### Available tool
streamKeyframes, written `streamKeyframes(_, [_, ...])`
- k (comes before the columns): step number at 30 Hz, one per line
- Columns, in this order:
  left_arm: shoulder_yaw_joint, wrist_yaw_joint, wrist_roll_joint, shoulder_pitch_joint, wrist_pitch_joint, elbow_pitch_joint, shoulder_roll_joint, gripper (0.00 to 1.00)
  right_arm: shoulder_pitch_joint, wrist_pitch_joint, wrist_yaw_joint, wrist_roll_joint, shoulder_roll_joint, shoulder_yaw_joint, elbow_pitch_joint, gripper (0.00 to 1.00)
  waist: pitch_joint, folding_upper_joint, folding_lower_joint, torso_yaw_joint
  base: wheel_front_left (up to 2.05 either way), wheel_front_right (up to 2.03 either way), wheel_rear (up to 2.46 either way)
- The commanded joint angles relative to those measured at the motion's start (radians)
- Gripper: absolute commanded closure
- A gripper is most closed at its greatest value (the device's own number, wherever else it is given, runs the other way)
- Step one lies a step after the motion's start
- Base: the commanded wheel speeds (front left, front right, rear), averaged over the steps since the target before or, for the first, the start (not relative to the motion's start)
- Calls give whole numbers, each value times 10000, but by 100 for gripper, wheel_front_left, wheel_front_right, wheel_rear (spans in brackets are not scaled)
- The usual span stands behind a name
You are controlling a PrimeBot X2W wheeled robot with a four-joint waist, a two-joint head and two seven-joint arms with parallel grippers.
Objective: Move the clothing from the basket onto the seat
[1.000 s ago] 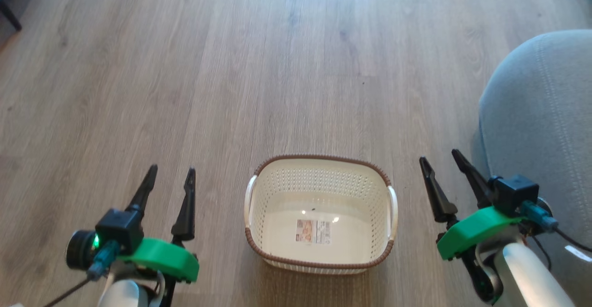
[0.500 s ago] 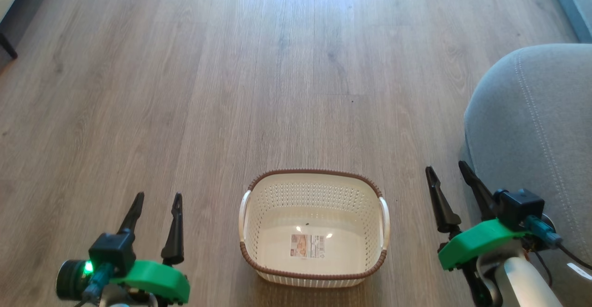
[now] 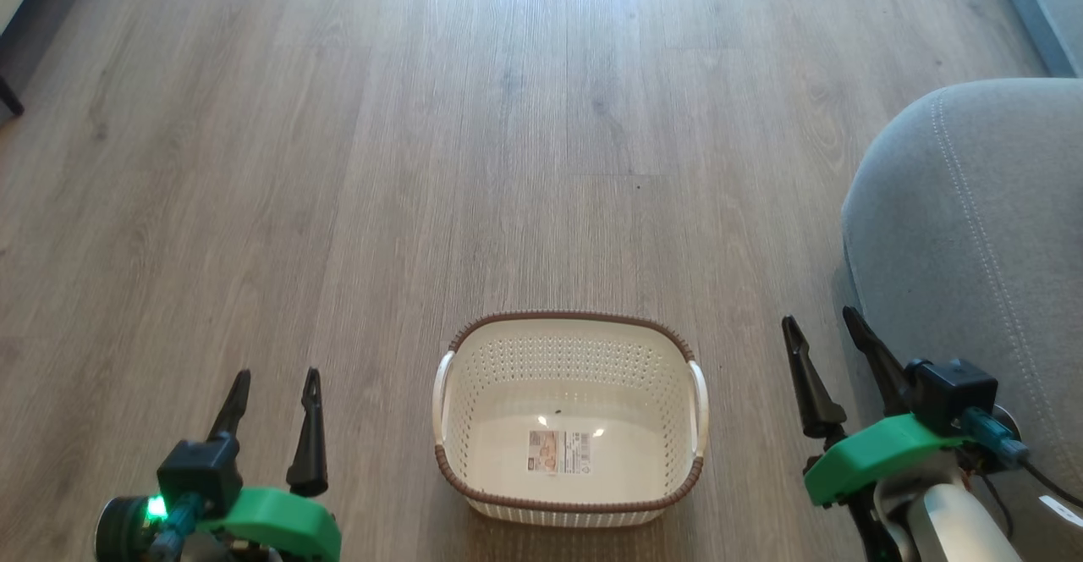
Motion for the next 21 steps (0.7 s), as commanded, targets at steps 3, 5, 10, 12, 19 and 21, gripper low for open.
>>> streamKeyframes(3, [291, -27, -108, -311, -51, -292, 13, 0, -216, -65, -2, -79, 31, 114, -356, 0, 15, 0, 1, -24, 0, 0, 0])
streamKeyframes(5, [238, -153, -253, -304, -51, -270, 13, 0, -214, -65, -2, -81, 54, 88, -364, 0, 19, 0, 1, -36, 0, 0, 0])
streamKeyframes(10, [-53, -185, -265, 140, 21, 604, -19, 100, 245, 6, 2, 16, 47, -8, 515, 100, 25, 0, 1, -38, 0, 0, 0])
streamKeyframes(12, [-7, -199, -451, 112, 93, 687, -21, 100, 271, 58, 2, 193, 57, -35, 552, 100, 28, 0, 1, -44, 0, 0, 0])
streamKeyframes(19, [67, -257, -1284, 4, 306, 700, -19, 100, 241, 269, 2, 946, 94, -160, 471, 100, 40, 0, 1, -71, 0, 0, 0])
streamKeyframes(21, [80, -273, -1519, -20, 357, 695, -18, 100, 234, 327, 2, 1158, 104, -194, 447, 100, 43, 0, 1, -78, 0, 0, 0])
